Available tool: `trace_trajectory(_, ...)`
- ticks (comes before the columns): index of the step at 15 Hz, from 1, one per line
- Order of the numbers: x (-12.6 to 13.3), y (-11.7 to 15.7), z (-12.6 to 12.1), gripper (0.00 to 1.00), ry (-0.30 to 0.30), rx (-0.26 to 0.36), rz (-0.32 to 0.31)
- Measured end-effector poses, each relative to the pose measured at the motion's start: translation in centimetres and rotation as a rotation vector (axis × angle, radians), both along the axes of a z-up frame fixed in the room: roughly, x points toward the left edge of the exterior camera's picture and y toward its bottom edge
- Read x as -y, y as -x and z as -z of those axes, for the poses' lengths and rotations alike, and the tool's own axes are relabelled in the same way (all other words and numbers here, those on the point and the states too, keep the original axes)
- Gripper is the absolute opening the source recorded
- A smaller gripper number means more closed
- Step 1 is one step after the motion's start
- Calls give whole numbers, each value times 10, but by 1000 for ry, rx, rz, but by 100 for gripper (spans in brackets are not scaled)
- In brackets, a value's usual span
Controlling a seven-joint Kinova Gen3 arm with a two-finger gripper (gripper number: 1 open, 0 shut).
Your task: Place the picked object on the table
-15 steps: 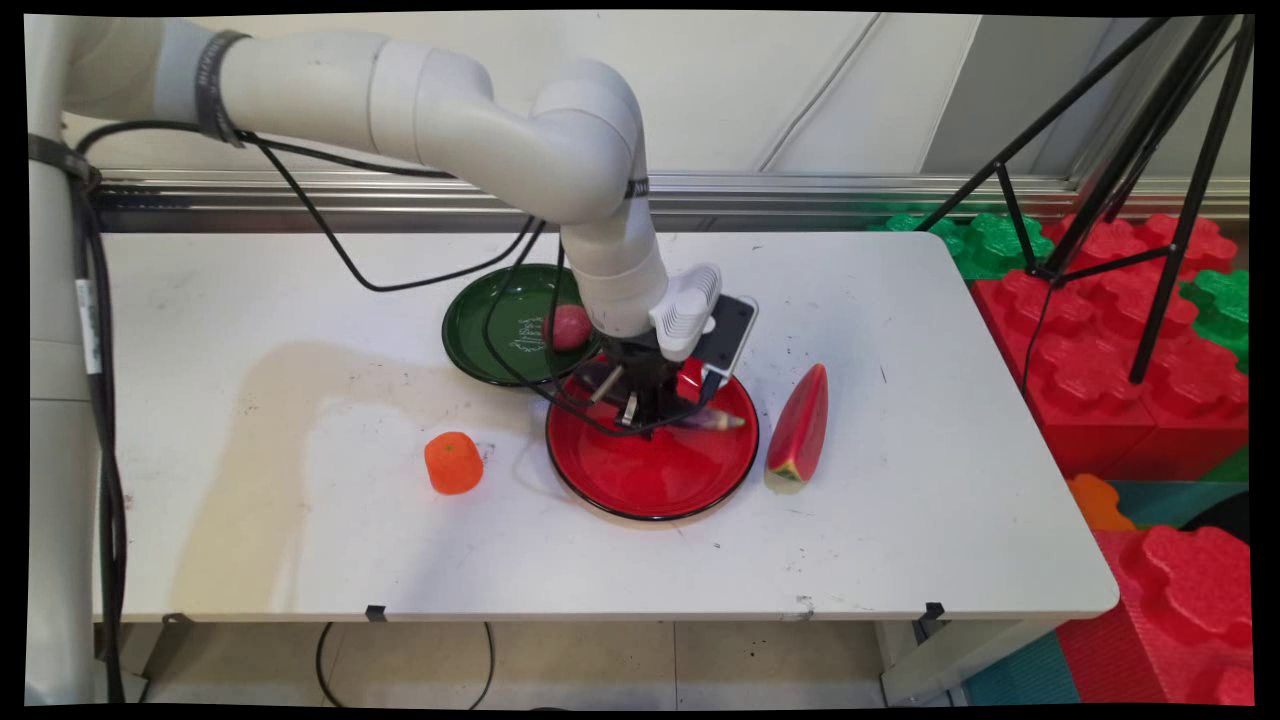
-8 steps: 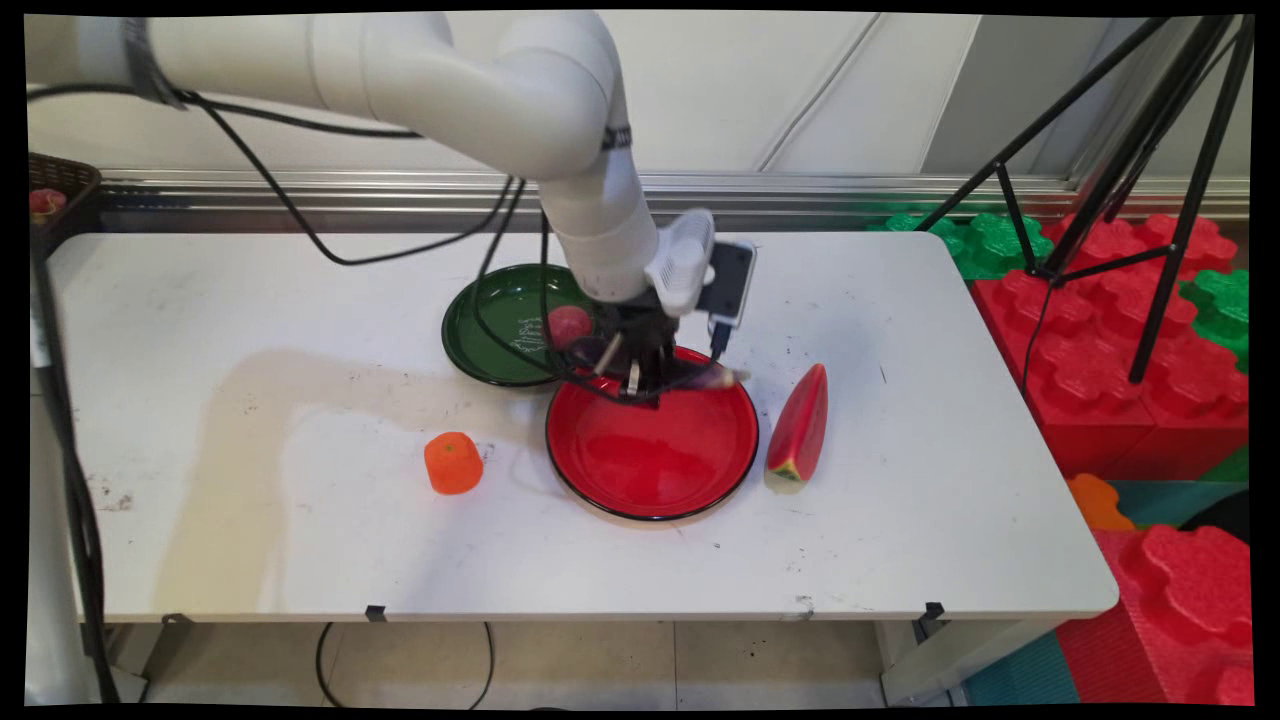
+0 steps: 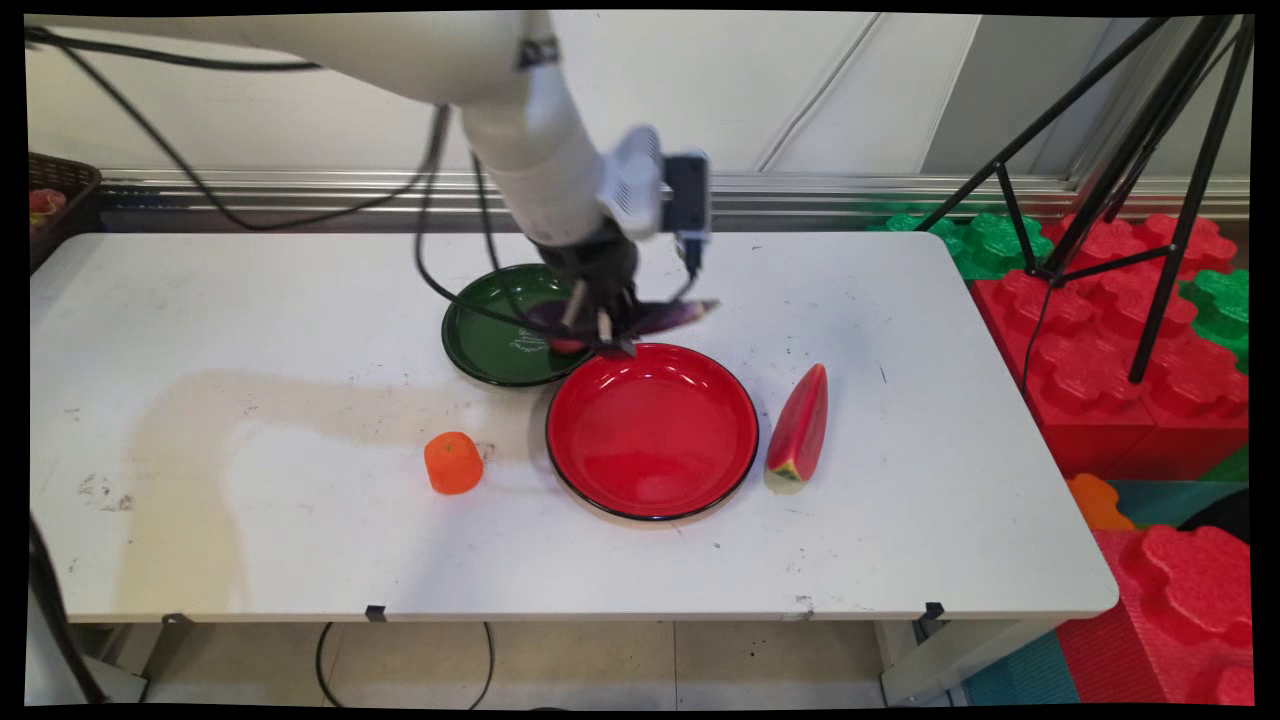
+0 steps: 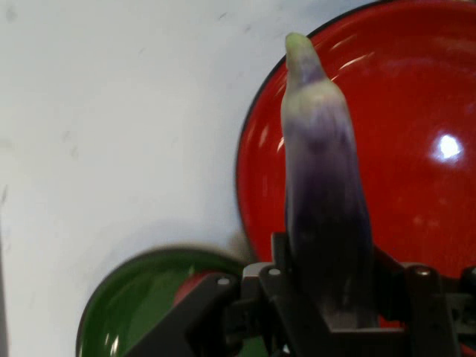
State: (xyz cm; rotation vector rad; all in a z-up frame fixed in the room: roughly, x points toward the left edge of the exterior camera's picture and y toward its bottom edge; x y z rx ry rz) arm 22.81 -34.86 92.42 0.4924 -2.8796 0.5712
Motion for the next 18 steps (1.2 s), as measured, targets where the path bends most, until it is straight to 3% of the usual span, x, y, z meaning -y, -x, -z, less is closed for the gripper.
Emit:
trace_trajectory(7,-42,-65,-36,0,59,-87,-309)
trace_trajectory(12,-75,-102,-37,0,72,-134,-517)
trace_trajectory(18,-104,-142,-25,0,62,-146,-704)
